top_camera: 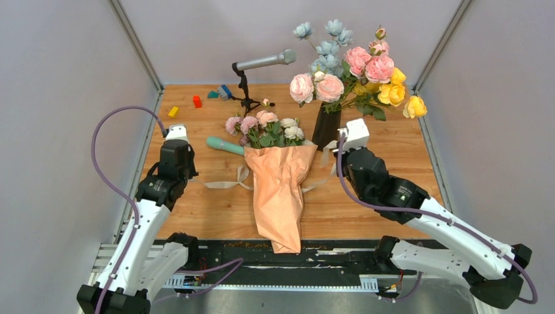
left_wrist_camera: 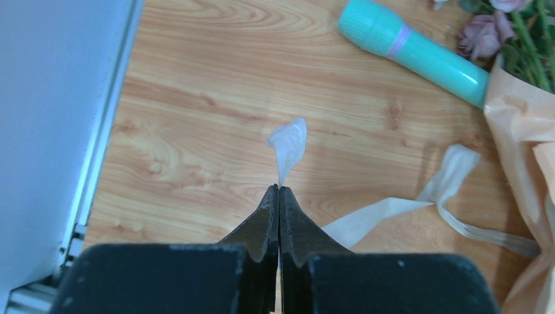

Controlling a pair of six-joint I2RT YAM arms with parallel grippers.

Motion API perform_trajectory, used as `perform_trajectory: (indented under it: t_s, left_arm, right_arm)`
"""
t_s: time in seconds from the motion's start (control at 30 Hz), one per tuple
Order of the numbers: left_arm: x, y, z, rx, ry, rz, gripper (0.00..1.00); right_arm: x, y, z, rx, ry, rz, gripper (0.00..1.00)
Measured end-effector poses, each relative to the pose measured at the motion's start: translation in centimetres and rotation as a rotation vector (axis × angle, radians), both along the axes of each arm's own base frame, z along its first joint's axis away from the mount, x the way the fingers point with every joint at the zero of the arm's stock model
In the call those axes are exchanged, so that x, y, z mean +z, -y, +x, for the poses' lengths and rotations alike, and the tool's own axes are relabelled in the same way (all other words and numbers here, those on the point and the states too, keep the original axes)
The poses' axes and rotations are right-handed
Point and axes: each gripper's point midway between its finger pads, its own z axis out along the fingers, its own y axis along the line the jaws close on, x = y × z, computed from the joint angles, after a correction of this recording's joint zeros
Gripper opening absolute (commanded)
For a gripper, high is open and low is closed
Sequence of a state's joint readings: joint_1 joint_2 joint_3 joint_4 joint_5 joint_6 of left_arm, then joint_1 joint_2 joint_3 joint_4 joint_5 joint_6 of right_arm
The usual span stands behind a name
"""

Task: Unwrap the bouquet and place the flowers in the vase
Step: Untie the ribbon from the wrapping paper.

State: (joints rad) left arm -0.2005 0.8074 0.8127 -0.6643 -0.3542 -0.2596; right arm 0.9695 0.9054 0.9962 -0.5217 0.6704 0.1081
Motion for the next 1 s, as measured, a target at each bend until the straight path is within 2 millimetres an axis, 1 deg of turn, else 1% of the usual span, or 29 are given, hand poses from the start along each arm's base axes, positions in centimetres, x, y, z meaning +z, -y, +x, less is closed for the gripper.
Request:
perform_trajectory:
  t_s: [0.07, 0.13, 0.27, 0.33, 0.43, 0.5, 0.6, 0.67, 0.73, 0.8, 0.83, 0.87, 0.9, 0.93, 0.97, 1.0]
  left_arm:
    - [0.1, -0.8, -0.2, 0.035, 0.001, 0.028, 0.0]
    - [0.4, -1.6, -0.3, 0.074, 0.006, 0.058, 0.0]
    - [1.3, -2.7, -0.2, 0.119, 0.022, 0.102, 0.0]
    - [1.4, -2.8, 0.1, 0.118, 0.02, 0.114, 0.0]
    - [0.7, -2.8, 0.3, 0.11, -0.011, 0.127, 0.0]
    - [0.4, -2.7, 0.3, 0.101, -0.029, 0.133, 0.0]
    - [0.1, -2.7, 0.3, 0.092, -0.043, 0.136, 0.0]
    - [0.1, -2.6, 0.3, 0.087, -0.046, 0.136, 0.0]
    - [0.0, -2.6, 0.3, 0.085, -0.047, 0.137, 0.0]
    - [0.0, -2.6, 0.3, 0.083, -0.048, 0.136, 0.0]
    - [0.0, -2.5, 0.3, 0.08, -0.048, 0.135, 0.0]
    - [0.0, -2.5, 0.3, 0.076, -0.049, 0.134, 0.0]
    - [0.0, -2.4, 0.3, 0.073, -0.05, 0.132, 0.02]
    - [-0.1, -2.3, 0.3, 0.069, -0.051, 0.129, 0.05]
    - [-0.1, -2.3, 0.3, 0.066, -0.053, 0.129, 0.14]
    - [-0.1, -2.2, 0.3, 0.062, -0.055, 0.128, 0.17]
  right_arm:
    - [-0.2, 1.9, 0.6, -0.07, 0.002, 0.022, 0.0]
    - [-1.3, 4.2, 1.4, -0.16, -0.016, 0.034, 0.0]
    - [-5.0, 8.9, 2.7, -0.332, -0.102, 0.037, 0.0]
    - [-6.6, 10.9, 2.7, -0.404, -0.138, 0.035, 0.0]
    - [-8.0, 13.1, 2.3, -0.475, -0.166, 0.041, 0.0]
    - [-8.3, 14.4, 2.2, -0.522, -0.168, 0.05, 0.0]
    - [-9.0, 16.0, 2.2, -0.591, -0.182, 0.07, 0.0]
    - [-9.8, 16.7, 2.3, -0.635, -0.203, 0.088, 0.01]
    - [-10.7, 17.1, 2.4, -0.674, -0.23, 0.104, 0.09]
    - [-11.6, 17.2, 2.4, -0.698, -0.252, 0.119, 0.21]
    - [-11.9, 17.2, 2.3, -0.703, -0.26, 0.122, 0.32]
    - [-12.3, 17.3, 2.1, -0.711, -0.269, 0.124, 0.49]
    - [-12.5, 17.4, 2.0, -0.72, -0.273, 0.131, 0.62]
    - [-12.7, 17.4, 1.9, -0.728, -0.276, 0.14, 0.73]
    - [-12.9, 17.5, 1.8, -0.734, -0.28, 0.14, 0.82]
    - [-13.0, 17.6, 1.7, -0.743, -0.28, 0.15, 0.89]
